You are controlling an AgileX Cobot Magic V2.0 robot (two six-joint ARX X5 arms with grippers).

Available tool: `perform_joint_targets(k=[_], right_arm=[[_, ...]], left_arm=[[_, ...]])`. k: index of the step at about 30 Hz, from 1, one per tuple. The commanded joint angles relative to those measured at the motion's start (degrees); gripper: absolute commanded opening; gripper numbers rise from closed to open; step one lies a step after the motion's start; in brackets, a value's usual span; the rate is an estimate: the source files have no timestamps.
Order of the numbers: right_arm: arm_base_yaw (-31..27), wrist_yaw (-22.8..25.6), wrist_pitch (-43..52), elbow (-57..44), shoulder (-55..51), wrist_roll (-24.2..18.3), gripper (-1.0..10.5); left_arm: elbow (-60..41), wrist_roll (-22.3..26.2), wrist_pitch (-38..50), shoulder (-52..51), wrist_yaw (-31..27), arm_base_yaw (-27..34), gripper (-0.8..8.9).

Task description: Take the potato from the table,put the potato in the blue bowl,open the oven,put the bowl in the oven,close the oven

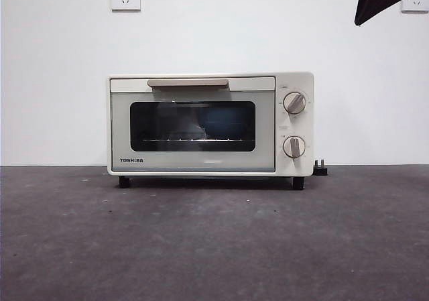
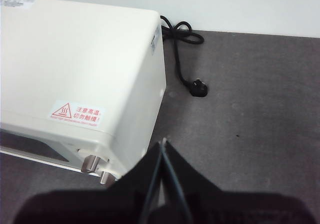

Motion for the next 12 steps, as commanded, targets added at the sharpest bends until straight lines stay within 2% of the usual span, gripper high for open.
perform_joint_targets(k=[1, 6, 9, 12], right_arm=[[0.0, -0.1, 0.3, -0.3, 0.4, -0.3, 0.0], [-0.3, 0.0, 0.1, -0.3, 0.0, -0.3, 0.0], [-0.7, 5.6, -0.7, -0.4, -3.4, -0.3, 0.0], [0.0, 6.4, -1.7, -0.4, -7.3, -1.0, 0.0]], left_arm=[[-0.6, -0.4, 0.4, 0.0, 0.2, 0.1, -0.04], [-0.6, -0.4, 0.4, 0.0, 0.2, 0.1, -0.04], [-0.6, -0.4, 0.4, 0.0, 0.2, 0.1, -0.04], [-0.6, -0.4, 0.4, 0.0, 0.2, 0.1, -0.04]])
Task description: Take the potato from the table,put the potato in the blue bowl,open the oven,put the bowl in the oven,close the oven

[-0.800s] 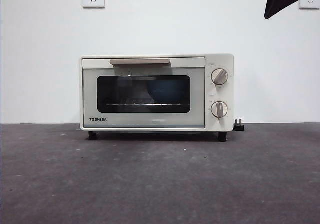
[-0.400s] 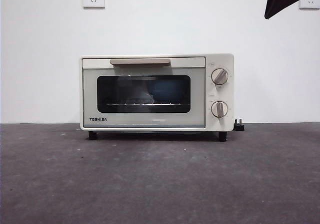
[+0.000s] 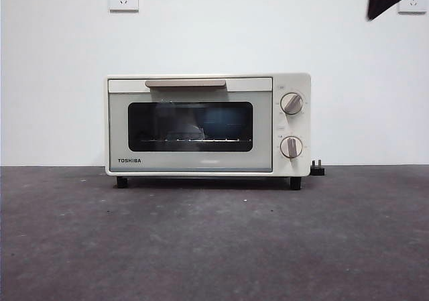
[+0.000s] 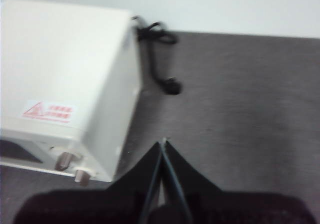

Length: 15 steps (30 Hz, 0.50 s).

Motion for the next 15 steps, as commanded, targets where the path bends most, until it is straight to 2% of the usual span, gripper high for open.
perform_joint_targets(k=[1, 3, 5, 7, 11, 15], right_arm=[[0.4, 0.7, 0.1, -0.2, -5.6, -2.3, 0.0], [0.4, 1.0, 3.1, -1.2, -9.0, -7.2, 0.0], [0.3, 2.5, 6.9, -3.8, -12.9, -9.5, 0.0], [-0.2, 4.2, 15.6, -9.6, -17.7, -9.7, 0.0], [-1.6, 4.3, 36.9, -27.0, -29.7, -10.8, 0.0], [-1.9, 4.3, 43.4, -43.0, -41.9, -11.3, 0.0]], left_arm=[[-0.6, -0.3, 0.4, 0.0, 0.2, 0.1, -0.04], [-0.6, -0.3, 0.4, 0.0, 0.2, 0.1, -0.04], [-0.6, -0.3, 0.4, 0.0, 0.2, 0.1, -0.04], [-0.6, -0.3, 0.5, 0.2, 0.2, 0.1, -0.04], [-0.6, -0.3, 0.4, 0.3, 0.2, 0.1, -0.04], [-0.5, -0.3, 0.4, 0.3, 0.2, 0.1, -0.04]])
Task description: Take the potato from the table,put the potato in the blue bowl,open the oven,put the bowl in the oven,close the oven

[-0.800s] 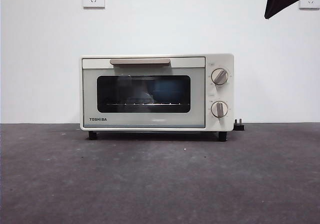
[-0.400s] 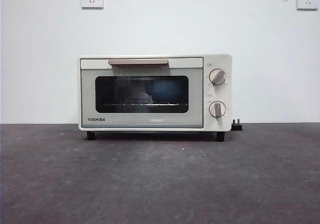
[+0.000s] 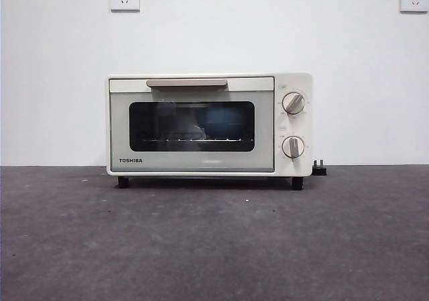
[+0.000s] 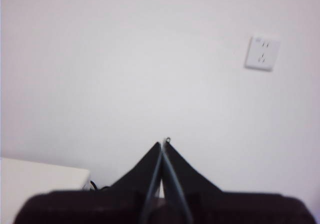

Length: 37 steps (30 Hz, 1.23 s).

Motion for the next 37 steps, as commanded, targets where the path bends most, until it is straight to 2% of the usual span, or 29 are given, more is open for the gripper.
perform_joint_targets(k=[1, 7, 13, 16, 21, 25, 29, 35, 37], right_arm=[[-0.3, 0.0, 1.7, -11.8, -7.9, -0.8, 0.0], [-2.4, -1.1, 4.0, -33.2, -22.3, 0.6, 0.0], [-4.3, -11.1, 3.8, -48.0, -35.1, 1.7, 0.0], [-4.9, -12.9, 3.8, -50.9, -38.1, 1.8, 0.0], [-5.0, -11.7, 2.2, -53.4, -40.6, 1.8, 0.0], [-5.0, -9.0, 2.1, -55.5, -42.2, 5.4, 0.0], [-5.0, -4.5, -4.0, -55.6, -44.6, 9.0, 0.0], [-5.0, -1.7, -14.1, -55.6, -48.0, 9.2, 0.0], [-5.2, -1.7, -14.2, -55.6, -48.0, 9.2, 0.0]], left_arm=[[-0.5, -0.3, 0.4, 0.0, 0.2, 0.1, -0.04], [-0.5, -0.3, 0.4, 0.0, 0.2, 0.1, -0.04], [-0.5, -0.3, 0.4, 0.1, 0.2, 0.1, -0.04], [-0.5, -0.3, 0.4, 0.1, 0.2, 0.1, -0.04], [-0.5, -0.3, 0.4, 0.1, 0.2, 0.1, -0.04], [-0.5, -0.3, 0.4, 0.1, 0.2, 0.1, -0.04], [-0.5, -0.3, 0.4, 0.1, 0.2, 0.1, -0.04], [-0.5, -0.3, 0.4, 0.2, 0.2, 0.1, -0.04], [-0.5, -0.3, 0.4, 0.2, 0.2, 0.1, -0.04]])
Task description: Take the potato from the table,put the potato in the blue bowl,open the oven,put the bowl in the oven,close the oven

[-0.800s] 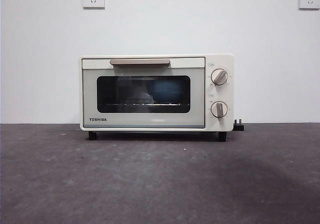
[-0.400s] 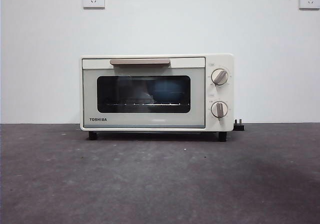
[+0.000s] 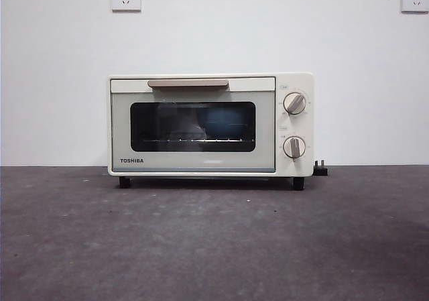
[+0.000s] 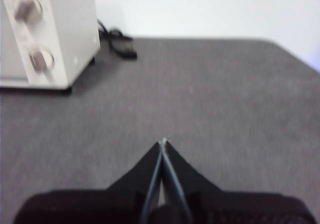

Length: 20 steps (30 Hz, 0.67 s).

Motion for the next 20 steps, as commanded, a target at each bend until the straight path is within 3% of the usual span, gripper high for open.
perform_joint_targets(k=[1, 20], right_arm=[[-0.4, 0.2, 0.4, -0.6, -0.1, 0.9, 0.0], [-1.1, 0.2, 0.7, -0.6, -0.1, 1.9, 0.0]], left_arm=[[-0.5, -0.3, 0.4, 0.2, 0.2, 0.1, -0.04], [-0.5, -0.3, 0.4, 1.6, 0.2, 0.1, -0.04]])
